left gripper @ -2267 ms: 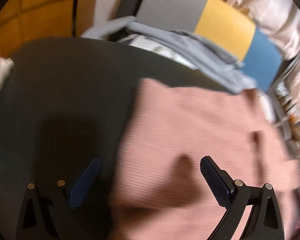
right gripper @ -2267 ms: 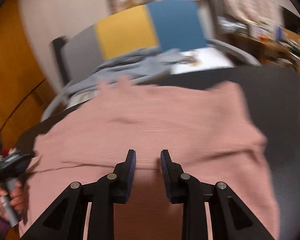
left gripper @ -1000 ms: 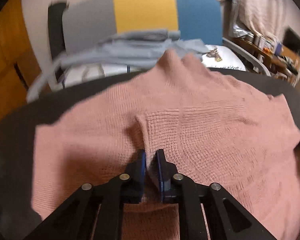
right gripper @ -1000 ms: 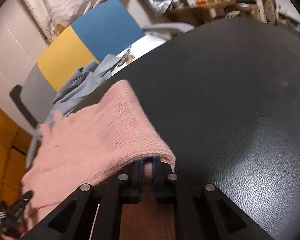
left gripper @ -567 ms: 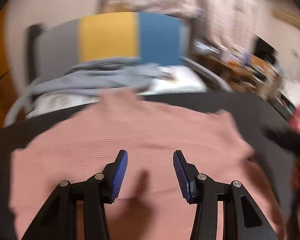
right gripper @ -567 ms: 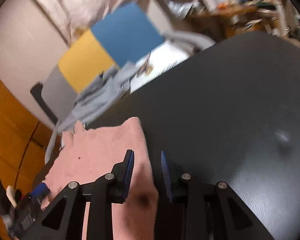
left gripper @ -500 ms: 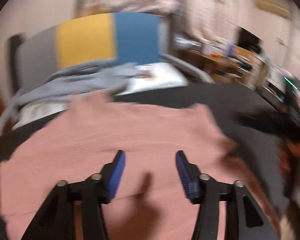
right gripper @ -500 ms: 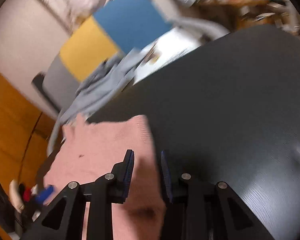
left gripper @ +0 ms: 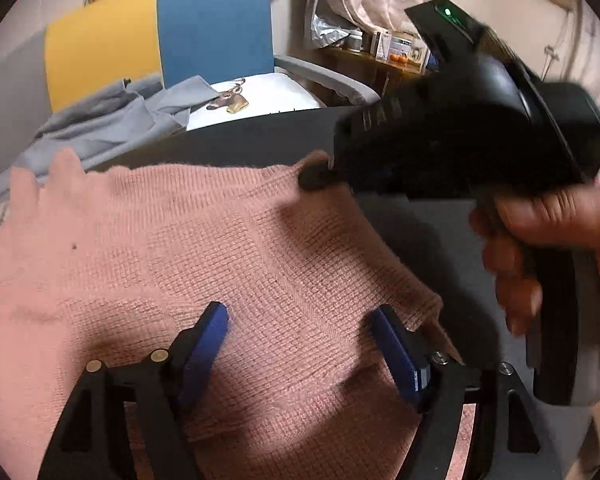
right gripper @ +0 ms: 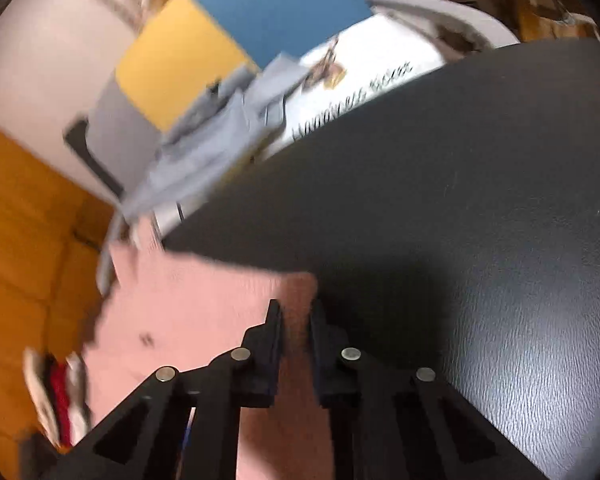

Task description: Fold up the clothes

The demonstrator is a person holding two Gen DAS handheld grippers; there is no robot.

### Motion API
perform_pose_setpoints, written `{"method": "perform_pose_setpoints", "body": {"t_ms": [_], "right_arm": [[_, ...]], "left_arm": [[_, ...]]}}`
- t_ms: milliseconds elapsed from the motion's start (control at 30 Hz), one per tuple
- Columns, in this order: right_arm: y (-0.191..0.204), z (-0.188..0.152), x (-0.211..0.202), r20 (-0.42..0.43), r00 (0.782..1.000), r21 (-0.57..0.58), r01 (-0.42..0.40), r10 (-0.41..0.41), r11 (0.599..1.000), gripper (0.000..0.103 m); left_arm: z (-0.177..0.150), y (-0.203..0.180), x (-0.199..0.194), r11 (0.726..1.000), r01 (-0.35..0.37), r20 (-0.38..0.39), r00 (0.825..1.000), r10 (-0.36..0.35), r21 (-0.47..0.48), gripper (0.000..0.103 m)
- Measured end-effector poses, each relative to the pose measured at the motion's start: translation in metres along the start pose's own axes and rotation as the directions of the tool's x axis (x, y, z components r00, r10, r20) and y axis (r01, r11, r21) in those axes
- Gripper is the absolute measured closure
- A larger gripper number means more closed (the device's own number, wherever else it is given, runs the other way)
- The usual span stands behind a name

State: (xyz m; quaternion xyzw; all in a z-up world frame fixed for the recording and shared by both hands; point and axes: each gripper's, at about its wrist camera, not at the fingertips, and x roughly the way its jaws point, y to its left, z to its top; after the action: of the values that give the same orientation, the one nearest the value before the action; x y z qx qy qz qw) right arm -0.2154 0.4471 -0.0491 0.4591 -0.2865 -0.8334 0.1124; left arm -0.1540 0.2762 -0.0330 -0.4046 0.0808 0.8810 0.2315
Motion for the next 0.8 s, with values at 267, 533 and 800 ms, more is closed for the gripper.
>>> {"method": "perform_pose_setpoints", "body": {"t_ms": [267,533,800], "right_arm": [[-0.007,-0.002,0.006,0.074,0.993,0.032,0.087,-0.090,0.996,0.092],[0.015,-0.041,-0.076,0.234,0.962,-0.070,0.160,-0.140,0.985,0.082],[0.040,-0.097,-0.052,0.109,0.974,-0.261,0.219,-0.197,0.940,0.082]], "left_arm": [[-0.006,-0.002,0.014,1.000,-0.014,-0.037,0.999,0.014,0.011,0.025],[-0.003,0.022,-0.009,0.992,0.097,-0.044,0.994,-0.100,-0.075,0.022],[-0.020,0.134,-0.060,0.965,-0.144,0.004,0.989,0.149,-0.217,0.022]]}}
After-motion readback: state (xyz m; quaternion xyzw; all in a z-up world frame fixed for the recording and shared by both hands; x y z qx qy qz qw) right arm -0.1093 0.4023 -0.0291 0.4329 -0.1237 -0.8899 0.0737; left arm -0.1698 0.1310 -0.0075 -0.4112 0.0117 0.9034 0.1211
